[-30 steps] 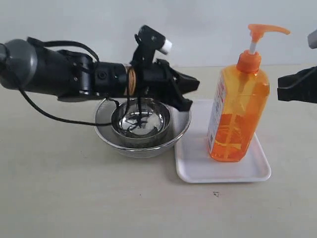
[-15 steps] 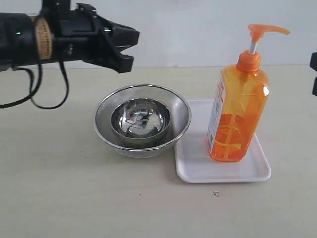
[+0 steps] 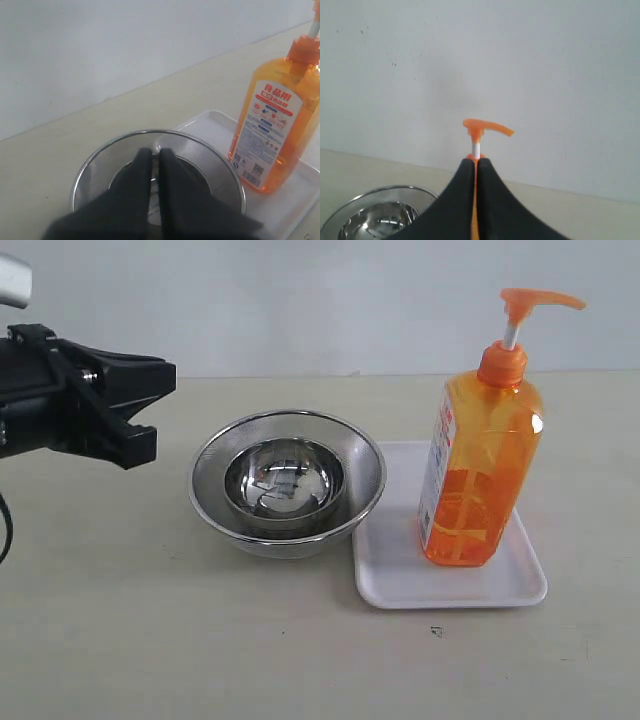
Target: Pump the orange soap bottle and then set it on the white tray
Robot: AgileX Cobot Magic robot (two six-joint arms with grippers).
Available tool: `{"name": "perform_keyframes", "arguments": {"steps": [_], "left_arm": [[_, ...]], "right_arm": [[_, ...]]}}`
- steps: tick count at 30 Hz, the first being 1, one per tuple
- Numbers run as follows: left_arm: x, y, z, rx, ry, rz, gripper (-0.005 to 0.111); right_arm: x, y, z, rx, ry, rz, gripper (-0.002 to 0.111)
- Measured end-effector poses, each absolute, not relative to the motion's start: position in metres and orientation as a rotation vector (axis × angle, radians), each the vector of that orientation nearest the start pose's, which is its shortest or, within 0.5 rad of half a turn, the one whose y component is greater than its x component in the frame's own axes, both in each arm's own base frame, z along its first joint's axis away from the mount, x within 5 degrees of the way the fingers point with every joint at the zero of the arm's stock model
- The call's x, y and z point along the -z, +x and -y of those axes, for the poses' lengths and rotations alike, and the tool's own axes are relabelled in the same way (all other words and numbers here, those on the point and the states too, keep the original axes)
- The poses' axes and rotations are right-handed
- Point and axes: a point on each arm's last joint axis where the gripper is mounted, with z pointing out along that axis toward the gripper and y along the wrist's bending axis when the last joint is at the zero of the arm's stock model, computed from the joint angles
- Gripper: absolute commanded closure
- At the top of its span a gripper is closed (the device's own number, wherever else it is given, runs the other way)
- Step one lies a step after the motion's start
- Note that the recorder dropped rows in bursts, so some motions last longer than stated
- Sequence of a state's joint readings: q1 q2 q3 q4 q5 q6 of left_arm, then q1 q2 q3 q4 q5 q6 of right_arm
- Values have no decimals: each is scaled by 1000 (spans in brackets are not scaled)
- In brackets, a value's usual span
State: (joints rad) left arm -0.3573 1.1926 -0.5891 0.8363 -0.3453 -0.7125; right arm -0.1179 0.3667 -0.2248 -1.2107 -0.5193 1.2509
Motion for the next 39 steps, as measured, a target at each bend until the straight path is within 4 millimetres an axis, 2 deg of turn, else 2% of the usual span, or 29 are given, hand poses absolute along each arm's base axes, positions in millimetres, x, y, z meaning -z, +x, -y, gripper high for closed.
{"name": "perform_keyframes", "arguments": {"steps": [5, 21, 24, 35, 39], "left_arm": [[-271, 217, 105, 414, 590, -1761, 102], [-272, 217, 105, 411, 592, -1757, 102], [-272, 217, 105, 411, 592, -1757, 102], [-272, 217, 105, 411, 592, -1757, 102], [-272, 217, 105, 411, 592, -1757, 102]], "right_arm": [[-285, 75, -34, -323, -252, -1369, 108], [-286, 74, -34, -328, -247, -1361, 108], [-288, 66, -31, -285, -225, -1326, 108], [-289, 39, -6, -114, -1, -1258, 108], [-282, 39, 6, -81, 86, -1308, 108]]}}
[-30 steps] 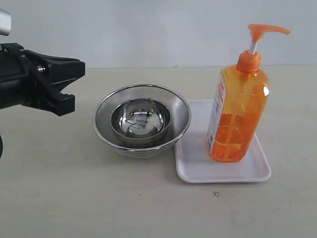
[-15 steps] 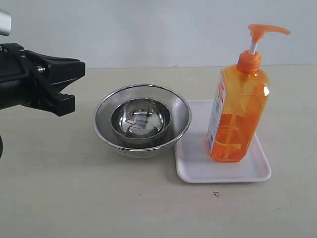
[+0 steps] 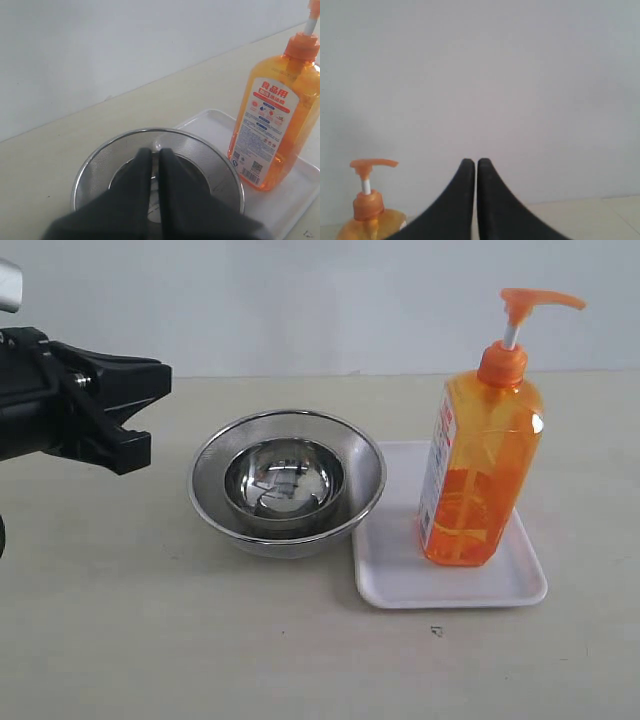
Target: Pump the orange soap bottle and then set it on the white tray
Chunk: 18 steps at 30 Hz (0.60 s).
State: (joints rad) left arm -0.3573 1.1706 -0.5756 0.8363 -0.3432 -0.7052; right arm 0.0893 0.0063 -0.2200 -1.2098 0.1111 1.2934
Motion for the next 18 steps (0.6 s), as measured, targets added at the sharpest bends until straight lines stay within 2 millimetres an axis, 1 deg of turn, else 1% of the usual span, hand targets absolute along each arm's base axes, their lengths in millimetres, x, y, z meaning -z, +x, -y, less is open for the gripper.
{"name": "perform_keyframes", "arguments": {"steps": [4, 9, 14, 18], "left_arm": [[-272, 217, 105, 411, 592, -1757, 102], [-272, 217, 105, 411, 592, -1757, 102], [-272, 217, 105, 411, 592, -1757, 102], [-272, 217, 105, 411, 592, -1757, 102]], "right_arm": [[-266, 44, 7, -86, 93, -1362, 108], [-248, 50, -3, -156, 14, -1394, 108], [-246, 50, -7, -186, -21, -1387, 108], [-247, 50, -7, -202, -12, -1385, 108]]}}
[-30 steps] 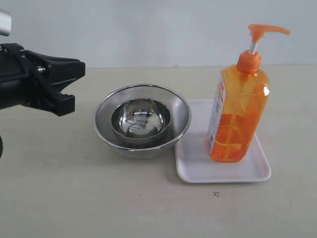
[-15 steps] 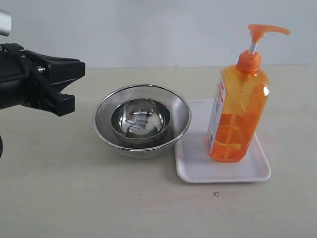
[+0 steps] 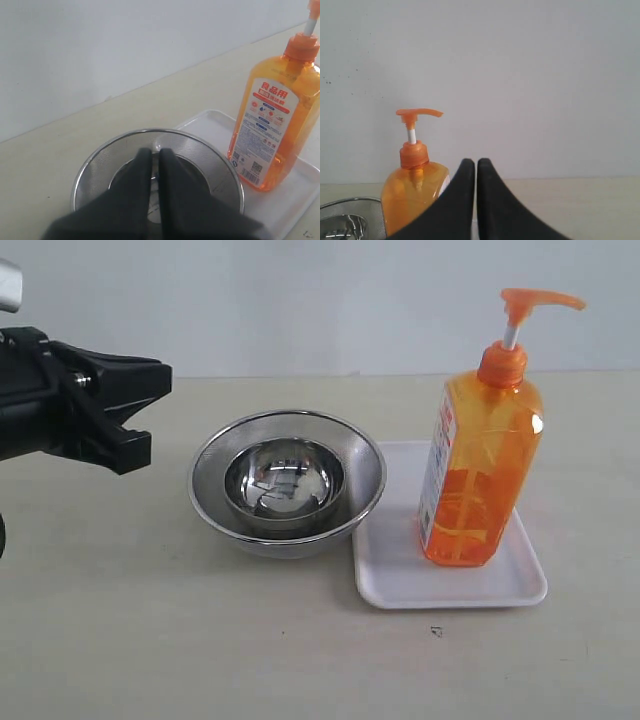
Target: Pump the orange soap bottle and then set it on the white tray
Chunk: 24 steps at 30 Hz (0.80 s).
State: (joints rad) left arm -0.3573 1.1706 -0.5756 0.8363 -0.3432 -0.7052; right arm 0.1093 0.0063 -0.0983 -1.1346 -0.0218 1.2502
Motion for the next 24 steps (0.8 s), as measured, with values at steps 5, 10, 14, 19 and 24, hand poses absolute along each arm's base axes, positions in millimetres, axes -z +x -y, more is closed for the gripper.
{"name": "perform_keyframes", "arguments": {"steps": [5, 10, 14, 19, 24], "left_arm": [[-272, 217, 105, 411, 592, -1757, 102], [-272, 217, 105, 411, 592, -1757, 102], [-272, 217, 105, 411, 592, -1757, 102], [-272, 217, 105, 411, 592, -1757, 102], [-272, 217, 105, 411, 592, -1757, 102]], "right_arm": [[-245, 50, -5, -181, 8, -1403, 108], [-240, 51, -5, -171, 6, -1464, 108], [-238, 51, -5, -161, -8, -1481, 108], [-234, 51, -6, -155, -19, -1524, 108], [-230, 51, -6, -155, -25, -1563, 108]]}}
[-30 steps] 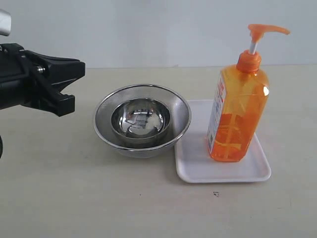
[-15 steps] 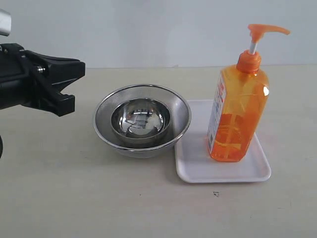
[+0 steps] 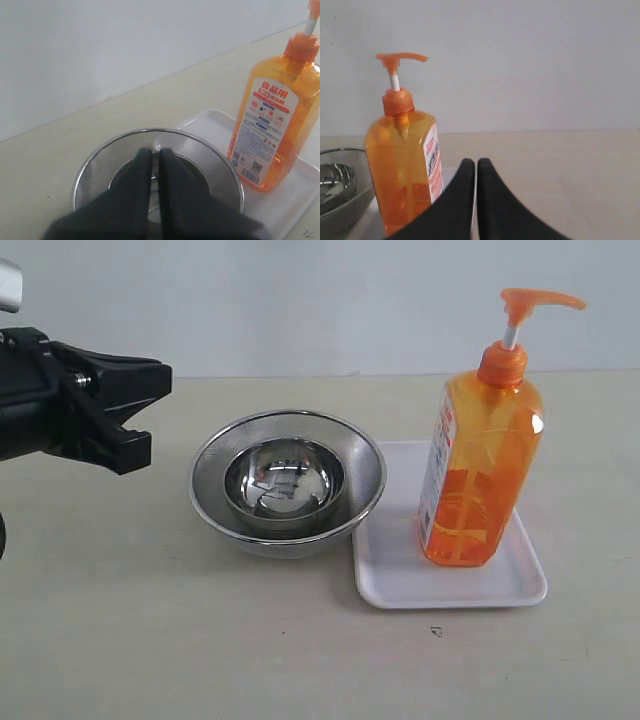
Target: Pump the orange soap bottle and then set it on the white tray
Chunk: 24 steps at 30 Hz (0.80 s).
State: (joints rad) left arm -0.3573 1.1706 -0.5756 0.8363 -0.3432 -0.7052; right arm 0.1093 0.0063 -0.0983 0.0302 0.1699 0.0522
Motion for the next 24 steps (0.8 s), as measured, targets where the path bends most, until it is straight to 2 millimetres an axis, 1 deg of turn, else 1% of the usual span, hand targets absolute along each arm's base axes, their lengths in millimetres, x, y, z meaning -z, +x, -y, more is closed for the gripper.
{"name": "perform_keyframes", "arguments": {"steps": [10, 12, 15, 20, 24], "left_arm": [[-272, 217, 105, 411, 592, -1757, 102], [-272, 217, 105, 411, 592, -1757, 102], [-272, 217, 105, 411, 592, -1757, 102], [-272, 217, 105, 411, 592, -1757, 102], [-272, 217, 105, 411, 592, -1757, 102]], "right_arm": [[-210, 49, -6, -110, -72, -1789, 108], [-208, 49, -5, -78, -99, -1808, 108], [-201, 50, -5, -77, -100, -1829, 108], [-182, 52, -5, -63, -113, -1856, 108], [-182, 53, -5, -62, -100, -1837, 108]]}}
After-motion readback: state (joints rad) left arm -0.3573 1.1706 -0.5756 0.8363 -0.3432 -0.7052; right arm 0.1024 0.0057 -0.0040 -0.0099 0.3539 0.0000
